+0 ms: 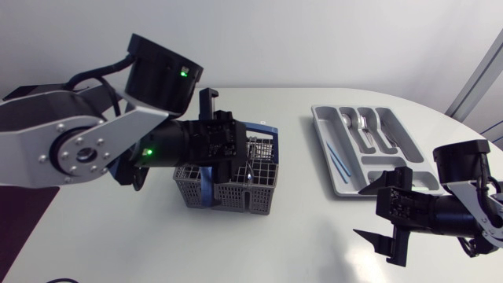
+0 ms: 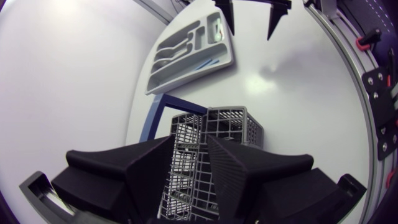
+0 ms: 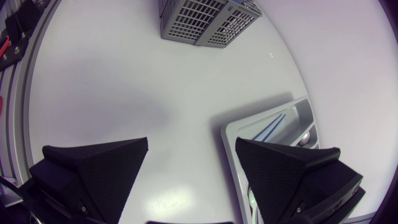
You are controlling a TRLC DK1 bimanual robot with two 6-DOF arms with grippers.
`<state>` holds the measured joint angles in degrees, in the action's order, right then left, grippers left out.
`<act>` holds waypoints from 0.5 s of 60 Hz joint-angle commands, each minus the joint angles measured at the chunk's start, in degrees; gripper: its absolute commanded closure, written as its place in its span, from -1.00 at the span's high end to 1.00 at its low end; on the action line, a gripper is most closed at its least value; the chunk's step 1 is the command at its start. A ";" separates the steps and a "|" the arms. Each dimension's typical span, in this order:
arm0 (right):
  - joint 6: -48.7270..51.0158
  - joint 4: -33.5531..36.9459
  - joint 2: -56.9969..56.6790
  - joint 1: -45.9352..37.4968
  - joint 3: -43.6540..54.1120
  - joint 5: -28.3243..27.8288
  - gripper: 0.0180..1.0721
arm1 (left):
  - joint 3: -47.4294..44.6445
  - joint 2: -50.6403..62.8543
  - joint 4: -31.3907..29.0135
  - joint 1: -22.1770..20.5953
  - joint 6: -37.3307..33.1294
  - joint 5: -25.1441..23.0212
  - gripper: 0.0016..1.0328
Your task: Unload the cutlery basket into the drawer organizer.
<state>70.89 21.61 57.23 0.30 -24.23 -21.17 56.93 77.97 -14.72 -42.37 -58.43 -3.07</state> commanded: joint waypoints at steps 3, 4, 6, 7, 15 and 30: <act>-0.49 -0.51 1.04 0.32 1.38 0.25 0.93 | 3.89 4.12 -6.02 0.36 -8.71 -0.97 -0.09; -0.49 -0.69 1.21 0.32 1.38 0.16 0.93 | 4.42 4.47 -7.25 0.18 -9.42 -0.97 -0.09; -0.49 -1.04 1.57 0.32 1.46 0.16 0.93 | 5.74 5.43 -9.80 0.01 -11.17 -0.97 -0.09; -0.49 -1.21 1.74 0.32 1.46 0.16 0.93 | 5.83 5.52 -10.06 0.01 -11.44 -0.97 -0.09; -0.05 -2.01 3.24 0.23 1.46 0.07 0.93 | 7.76 7.19 -13.93 -0.78 -17.33 -0.88 -0.09; 0.65 -4.47 6.75 -0.38 1.38 -0.45 0.93 | 15.23 10.97 -21.31 -0.78 -24.89 -0.62 -0.09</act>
<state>70.96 17.91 62.41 0.27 -24.14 -21.23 68.44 86.72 -34.11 -42.92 -78.56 -3.18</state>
